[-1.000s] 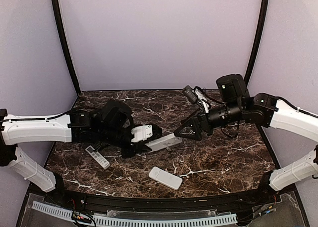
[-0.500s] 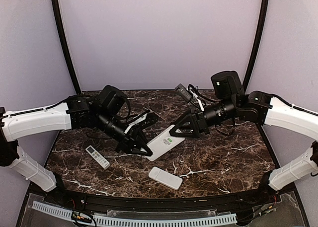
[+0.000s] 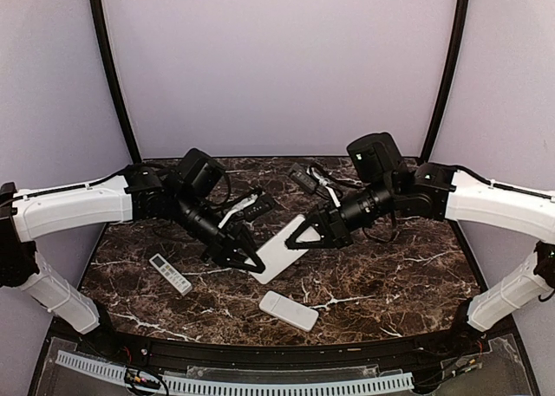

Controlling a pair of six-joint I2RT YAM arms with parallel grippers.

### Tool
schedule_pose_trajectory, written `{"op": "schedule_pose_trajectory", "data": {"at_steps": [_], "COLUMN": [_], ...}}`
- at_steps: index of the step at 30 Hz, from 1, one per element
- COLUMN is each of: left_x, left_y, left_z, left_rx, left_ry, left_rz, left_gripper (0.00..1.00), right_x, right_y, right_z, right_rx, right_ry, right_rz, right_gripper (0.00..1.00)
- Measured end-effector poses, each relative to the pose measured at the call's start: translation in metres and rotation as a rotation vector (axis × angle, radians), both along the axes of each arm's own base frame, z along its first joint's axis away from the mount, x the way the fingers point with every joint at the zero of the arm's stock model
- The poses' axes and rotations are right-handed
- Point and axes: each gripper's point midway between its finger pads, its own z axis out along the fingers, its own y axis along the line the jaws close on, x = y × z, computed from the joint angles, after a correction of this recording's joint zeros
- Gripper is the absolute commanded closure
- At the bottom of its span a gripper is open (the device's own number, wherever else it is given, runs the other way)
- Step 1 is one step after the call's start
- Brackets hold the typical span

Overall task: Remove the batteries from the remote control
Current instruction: Pass from the left arm to the right

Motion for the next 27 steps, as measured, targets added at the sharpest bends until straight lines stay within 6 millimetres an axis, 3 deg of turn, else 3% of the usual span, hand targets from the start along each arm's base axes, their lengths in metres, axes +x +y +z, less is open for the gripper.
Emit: {"op": "schedule_pose_trajectory", "data": {"at_steps": [1,3,5,7,9,13,18,20,23,27], "left_x": [0.0,0.0,0.003,0.012,0.022,0.054,0.102,0.114,0.127,0.134], "left_y": [0.0,0.0,0.0,-0.002,-0.003,0.013,0.046,0.054,0.059,0.061], "left_z": [0.0,0.0,0.0,0.002,0.008,0.033,0.084,0.095,0.096,0.07], "left_rx": [0.003,0.004,0.007,-0.002,-0.019,-0.093,-0.255,-0.3,-0.339,-0.347], "left_ry": [0.007,0.009,-0.001,-0.05,-0.09,-0.17,-0.181,-0.146,-0.047,0.102], "left_rz": [0.002,0.006,0.018,0.051,0.094,0.263,0.567,0.662,0.787,0.882], "left_gripper": [0.93,0.75,0.43,0.28,0.2,0.09,0.08,0.08,0.09,0.1], "right_x": [0.0,0.001,0.004,0.012,0.022,0.046,0.078,0.087,0.095,0.102], "right_y": [0.001,0.001,0.001,0.003,0.002,-0.005,-0.01,-0.009,-0.006,-0.002], "right_z": [0.0,0.0,-0.002,-0.004,-0.008,-0.02,-0.021,-0.017,-0.008,0.009], "right_rx": [0.002,0.001,-0.006,-0.01,-0.016,-0.018,0.045,0.088,0.154,0.233], "right_ry": [-0.008,-0.01,-0.004,-0.005,-0.007,-0.012,-0.013,-0.005,0.006,0.017], "right_rz": [0.0,-0.004,-0.024,-0.074,-0.134,-0.289,-0.488,-0.546,-0.589,-0.606], "right_gripper": [1.0,1.0,1.0,1.0,1.0,1.0,1.0,1.0,1.0,1.0]}}
